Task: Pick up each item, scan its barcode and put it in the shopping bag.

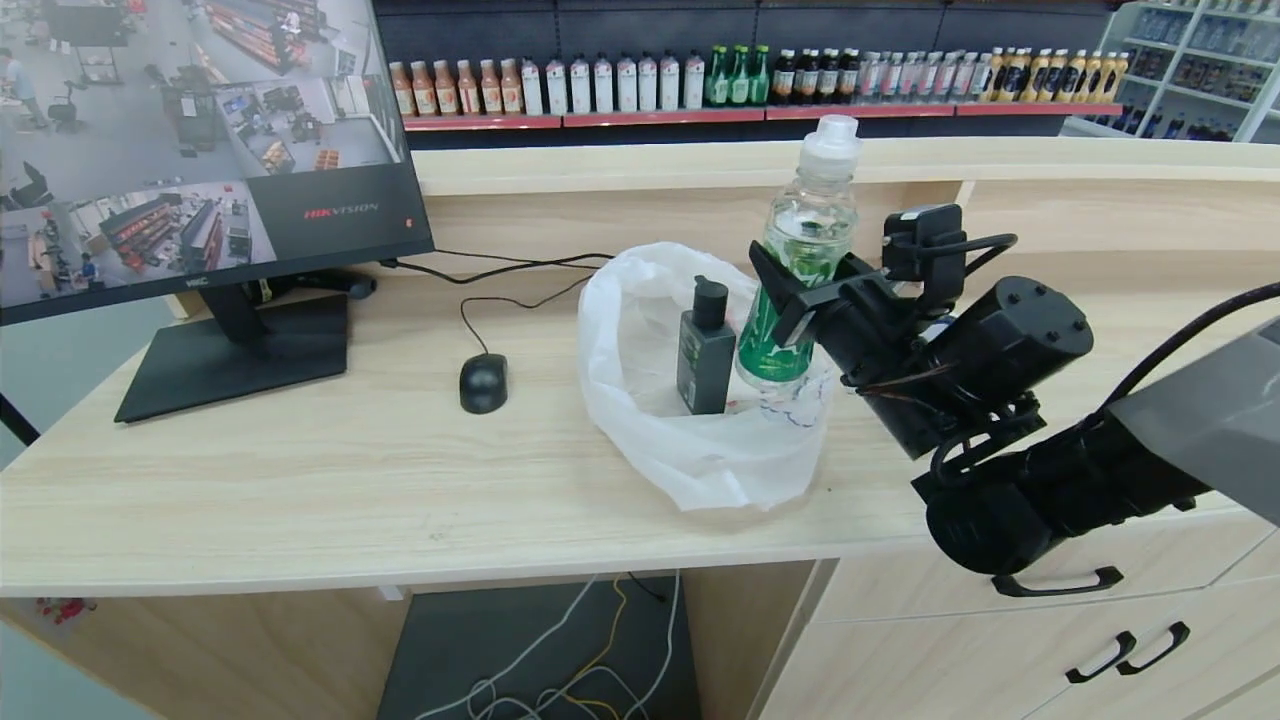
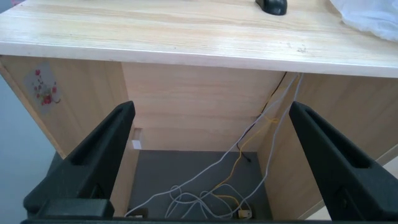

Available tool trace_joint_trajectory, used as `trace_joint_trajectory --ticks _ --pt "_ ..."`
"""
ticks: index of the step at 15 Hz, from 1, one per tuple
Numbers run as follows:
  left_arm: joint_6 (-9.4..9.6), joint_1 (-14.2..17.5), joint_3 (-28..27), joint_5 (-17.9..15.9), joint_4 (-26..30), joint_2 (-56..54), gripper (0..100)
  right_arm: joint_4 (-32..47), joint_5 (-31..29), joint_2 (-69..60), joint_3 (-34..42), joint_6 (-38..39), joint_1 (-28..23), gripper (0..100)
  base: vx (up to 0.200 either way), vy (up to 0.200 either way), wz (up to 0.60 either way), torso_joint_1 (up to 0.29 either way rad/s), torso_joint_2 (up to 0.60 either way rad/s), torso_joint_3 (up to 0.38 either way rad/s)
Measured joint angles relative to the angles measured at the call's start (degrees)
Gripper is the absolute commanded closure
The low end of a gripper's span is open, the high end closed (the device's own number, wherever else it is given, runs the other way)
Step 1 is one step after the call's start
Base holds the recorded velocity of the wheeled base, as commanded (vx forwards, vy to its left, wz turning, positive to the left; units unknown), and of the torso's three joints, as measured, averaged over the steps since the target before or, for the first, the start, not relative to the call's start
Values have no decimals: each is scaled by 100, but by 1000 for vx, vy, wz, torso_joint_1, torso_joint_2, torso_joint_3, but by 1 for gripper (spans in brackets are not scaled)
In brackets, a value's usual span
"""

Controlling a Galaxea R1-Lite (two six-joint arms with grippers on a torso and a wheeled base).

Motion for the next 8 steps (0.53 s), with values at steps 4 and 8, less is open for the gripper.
trace_joint_trajectory --ticks 4,8 --pt "0 5 0 1 -2 0 0 0 -6 274 -249 62 -9 100 0 0 0 0 0 0" --pt "0 5 0 1 -2 0 0 -6 -11 458 -411 68 -28 100 0 0 0 0 0 0"
